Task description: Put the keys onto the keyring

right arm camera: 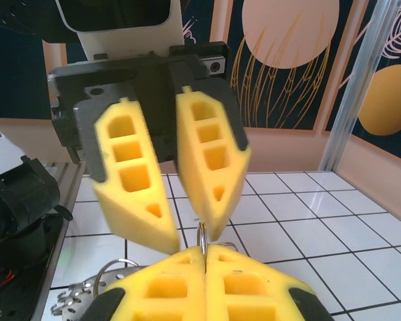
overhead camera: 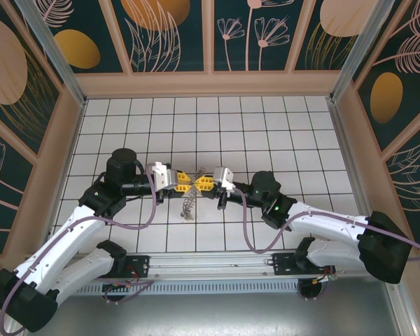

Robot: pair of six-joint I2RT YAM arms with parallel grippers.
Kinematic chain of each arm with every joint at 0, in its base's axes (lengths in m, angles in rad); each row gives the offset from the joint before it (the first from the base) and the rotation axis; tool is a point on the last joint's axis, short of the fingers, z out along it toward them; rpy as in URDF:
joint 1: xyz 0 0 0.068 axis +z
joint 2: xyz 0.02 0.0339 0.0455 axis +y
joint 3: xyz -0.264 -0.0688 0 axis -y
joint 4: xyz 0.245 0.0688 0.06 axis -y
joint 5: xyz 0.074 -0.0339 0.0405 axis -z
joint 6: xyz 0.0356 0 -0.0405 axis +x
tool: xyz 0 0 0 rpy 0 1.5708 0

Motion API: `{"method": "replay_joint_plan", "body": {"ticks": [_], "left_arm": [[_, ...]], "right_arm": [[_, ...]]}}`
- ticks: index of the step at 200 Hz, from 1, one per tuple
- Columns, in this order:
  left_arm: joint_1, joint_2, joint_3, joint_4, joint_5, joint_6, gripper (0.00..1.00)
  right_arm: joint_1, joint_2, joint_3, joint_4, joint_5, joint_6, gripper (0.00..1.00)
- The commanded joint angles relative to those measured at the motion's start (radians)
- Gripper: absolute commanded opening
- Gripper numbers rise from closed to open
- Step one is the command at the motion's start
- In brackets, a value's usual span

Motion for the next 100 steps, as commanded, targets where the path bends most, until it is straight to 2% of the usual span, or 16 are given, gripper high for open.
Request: {"method": "replay_joint_plan", "body": {"ticks": [1, 30, 56, 70, 100], "left_arm": [[-0.006, 0.012, 0.002, 0.016, 0.063, -0.019, 0.18], [-0.006, 0.034, 0.012, 0.005, 0.084, -0.015, 0.14], [-0.006, 0.03, 0.005, 0.002, 0.065, -0.012, 0.22], [-0.006, 0.024, 0.003, -0.002, 0.055, -0.009, 0.23], [-0.005, 0.032, 0.01, -0.045, 0.094, 0.024, 0.0]], "right_arm": [[-0.004, -0.015, 0.015, 0.028, -0.038, -0.001, 0.0], [-0.003, -0.007, 0.025, 0.035, -0.043, -0.003, 0.0], [-0.002, -0.003, 0.027, 0.038, -0.046, -0.003, 0.0], [-0.003, -0.005, 0.027, 0.036, -0.047, -0.006, 0.0], [-0.004, -0.006, 0.03, 0.022, -0.048, -0.014, 0.0]]}}
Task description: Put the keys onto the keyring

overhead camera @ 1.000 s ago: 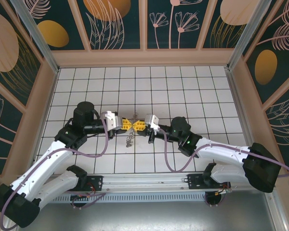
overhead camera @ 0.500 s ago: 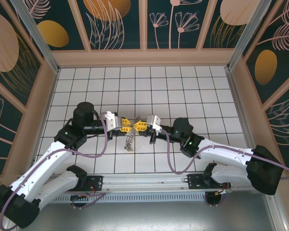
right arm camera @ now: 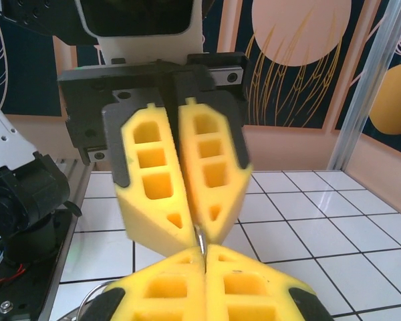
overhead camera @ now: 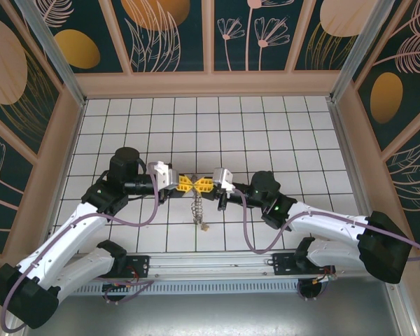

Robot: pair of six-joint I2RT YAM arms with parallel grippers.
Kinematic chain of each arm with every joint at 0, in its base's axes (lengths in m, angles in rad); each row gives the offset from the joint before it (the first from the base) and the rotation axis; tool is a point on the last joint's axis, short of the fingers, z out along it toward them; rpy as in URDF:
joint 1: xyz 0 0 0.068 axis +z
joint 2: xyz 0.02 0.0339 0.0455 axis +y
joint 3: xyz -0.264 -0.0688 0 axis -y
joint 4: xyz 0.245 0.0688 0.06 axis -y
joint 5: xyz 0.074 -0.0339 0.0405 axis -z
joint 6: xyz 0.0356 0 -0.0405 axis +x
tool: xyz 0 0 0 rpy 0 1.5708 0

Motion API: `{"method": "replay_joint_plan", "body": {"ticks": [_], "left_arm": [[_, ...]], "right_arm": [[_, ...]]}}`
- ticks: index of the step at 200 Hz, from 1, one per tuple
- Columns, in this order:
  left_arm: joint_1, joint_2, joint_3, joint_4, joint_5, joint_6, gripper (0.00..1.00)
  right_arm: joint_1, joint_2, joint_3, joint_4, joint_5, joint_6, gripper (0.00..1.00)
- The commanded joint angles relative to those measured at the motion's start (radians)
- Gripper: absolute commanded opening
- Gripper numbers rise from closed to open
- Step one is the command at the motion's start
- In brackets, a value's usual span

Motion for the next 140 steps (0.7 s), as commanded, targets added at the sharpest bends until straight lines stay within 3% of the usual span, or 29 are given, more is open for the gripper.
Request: {"method": "replay_joint_plan", "body": {"ticks": [1, 20, 35, 48, 74, 101, 140], "left_arm": [[-0.006, 0.001, 0.01, -0.041, 0.046, 0.03, 0.0], [-0.006, 0.009, 0.026, -0.072, 0.031, 0.056, 0.0], [-0.006, 0.008, 0.045, -0.1, -0.008, 0.087, 0.0], [-0.006, 0.003, 0.064, -0.147, -0.045, 0.144, 0.0], [-0.006, -0.005, 0.102, -0.236, -0.109, 0.248, 0.0], [-0.005, 0.027, 0.145, -0.338, -0.137, 0.349, 0.0], [-0.005, 0.083, 0.203, -0.46, -0.128, 0.425, 0.0]], "right_arm": [[-0.004, -0.007, 0.03, 0.032, -0.022, -0.012, 0.0], [-0.004, -0.013, 0.051, -0.041, -0.022, -0.049, 0.0], [-0.003, -0.023, 0.128, -0.286, -0.018, -0.166, 0.0], [-0.003, -0.019, 0.212, -0.538, 0.001, -0.289, 0.19], [-0.004, 0.011, 0.334, -0.84, 0.032, -0.418, 0.25], [-0.004, 0.049, 0.411, -0.949, 0.025, -0.441, 0.26], [-0.004, 0.082, 0.432, -0.941, 0.023, -0.472, 0.26]]}}
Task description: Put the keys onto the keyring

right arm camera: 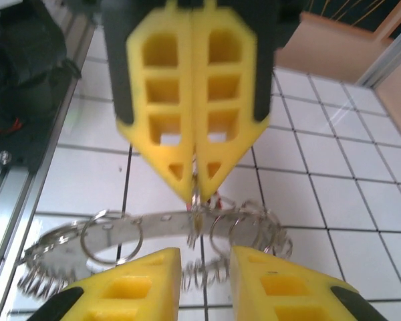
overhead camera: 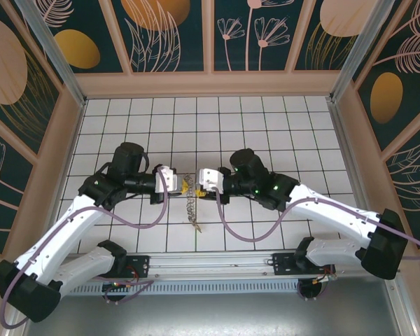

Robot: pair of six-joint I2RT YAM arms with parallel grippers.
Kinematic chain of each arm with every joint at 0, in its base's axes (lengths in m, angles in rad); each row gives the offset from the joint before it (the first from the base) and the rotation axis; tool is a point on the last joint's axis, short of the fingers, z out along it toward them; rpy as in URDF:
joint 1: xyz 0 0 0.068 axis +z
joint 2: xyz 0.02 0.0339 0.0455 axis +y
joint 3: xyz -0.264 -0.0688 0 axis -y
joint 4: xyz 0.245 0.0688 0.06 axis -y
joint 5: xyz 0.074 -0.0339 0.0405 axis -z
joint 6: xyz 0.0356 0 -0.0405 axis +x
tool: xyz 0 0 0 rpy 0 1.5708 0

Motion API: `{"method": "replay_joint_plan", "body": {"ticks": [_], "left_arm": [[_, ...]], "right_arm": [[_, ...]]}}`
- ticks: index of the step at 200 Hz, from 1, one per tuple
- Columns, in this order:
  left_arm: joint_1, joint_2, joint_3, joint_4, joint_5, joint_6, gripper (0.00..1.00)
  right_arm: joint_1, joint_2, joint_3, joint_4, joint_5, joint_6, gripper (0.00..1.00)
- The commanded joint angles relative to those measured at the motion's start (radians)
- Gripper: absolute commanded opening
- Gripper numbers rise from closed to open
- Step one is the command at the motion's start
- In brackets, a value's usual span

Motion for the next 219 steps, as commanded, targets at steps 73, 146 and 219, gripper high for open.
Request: {"method": "replay_joint_plan", "body": {"ticks": [73, 146, 219], "left_arm": [[-0.006, 0.049, 0.051, -0.1, -0.001, 0.042, 0.0], [-0.006, 0.058, 0.048, -0.073, 0.03, 0.019, 0.0], [-0.006, 0.037, 0.039, -0.04, 0.029, -0.025, 0.0]], "right_arm": [[0.01, 0.055, 0.038, 0.011, -0.086, -0.018, 0.26], [0.031, 0.092, 0.018, 0.095, -0.11, 0.034, 0.27], [0.031, 0.089, 0.003, 0.1, -0.086, 0.049, 0.0]]}}
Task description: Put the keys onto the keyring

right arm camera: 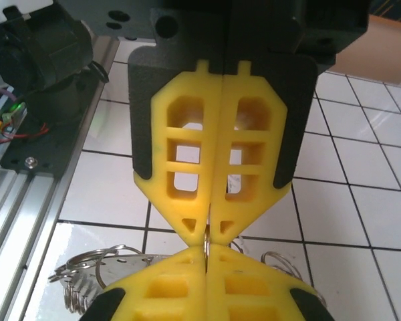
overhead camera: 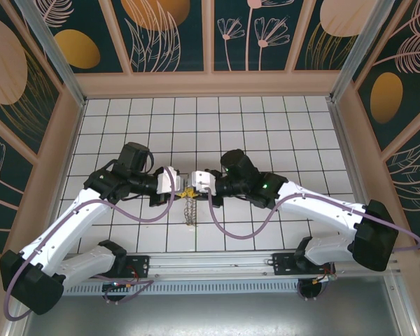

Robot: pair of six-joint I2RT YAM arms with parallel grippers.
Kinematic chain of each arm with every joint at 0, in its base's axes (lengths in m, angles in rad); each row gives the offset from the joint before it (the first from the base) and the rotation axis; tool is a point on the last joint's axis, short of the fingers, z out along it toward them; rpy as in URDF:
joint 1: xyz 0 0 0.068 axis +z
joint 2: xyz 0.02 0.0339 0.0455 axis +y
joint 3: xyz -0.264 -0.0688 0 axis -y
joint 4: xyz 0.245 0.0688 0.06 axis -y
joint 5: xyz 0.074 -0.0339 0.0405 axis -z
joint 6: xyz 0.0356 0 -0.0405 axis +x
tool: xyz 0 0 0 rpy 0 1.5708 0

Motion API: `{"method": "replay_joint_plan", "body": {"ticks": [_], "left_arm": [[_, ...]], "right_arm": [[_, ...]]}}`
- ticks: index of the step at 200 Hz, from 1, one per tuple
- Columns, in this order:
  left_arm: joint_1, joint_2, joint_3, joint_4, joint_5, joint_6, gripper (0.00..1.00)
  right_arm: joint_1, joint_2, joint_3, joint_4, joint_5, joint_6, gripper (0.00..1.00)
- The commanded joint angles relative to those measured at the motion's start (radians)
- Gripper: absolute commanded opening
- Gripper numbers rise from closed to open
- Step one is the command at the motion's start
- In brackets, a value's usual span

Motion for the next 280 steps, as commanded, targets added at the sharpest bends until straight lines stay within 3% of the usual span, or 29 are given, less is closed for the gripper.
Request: {"method": "replay_joint_plan", "body": {"ticks": [1, 9, 18, 33, 76, 136, 181, 213, 251, 280], "left_arm": [[-0.006, -0.02, 0.027, 0.061, 0.052, -0.041, 0.0], [-0.006, -0.026, 0.023, 0.079, 0.054, -0.059, 0.0], [-0.006, -0.039, 0.012, 0.099, 0.064, -0.077, 0.14], [-0.006, -0.077, -0.023, 0.136, 0.082, -0.099, 0.26], [-0.006, -0.199, -0.161, 0.304, 0.067, -0.228, 0.32], [-0.006, -0.181, -0.187, 0.361, 0.071, -0.268, 0.4], [-0.006, -0.163, -0.184, 0.444, 0.141, -0.301, 0.34], [-0.006, -0.174, -0.182, 0.456, 0.138, -0.292, 0.14], [-0.006, -0.175, -0.184, 0.458, 0.145, -0.284, 0.0], [-0.006, -0.175, -0.176, 0.44, 0.145, -0.266, 0.0]], "right_arm": [[0.009, -0.002, -0.009, 0.027, -0.013, 0.009, 0.0], [0.01, -0.007, -0.02, 0.047, -0.003, 0.018, 0.0], [0.011, -0.023, -0.043, 0.088, 0.012, 0.037, 0.0], [0.01, -0.065, -0.1, 0.205, 0.023, 0.088, 0.0], [0.009, -0.18, -0.269, 0.548, 0.026, 0.247, 0.0], [0.012, -0.206, -0.321, 0.646, 0.019, 0.296, 0.0], [0.012, -0.179, -0.335, 0.714, 0.021, 0.324, 0.0], [0.014, -0.164, -0.351, 0.771, 0.021, 0.348, 0.0], [0.014, -0.147, -0.355, 0.808, 0.017, 0.363, 0.0], [0.014, -0.153, -0.341, 0.724, 0.017, 0.316, 0.0]]}}
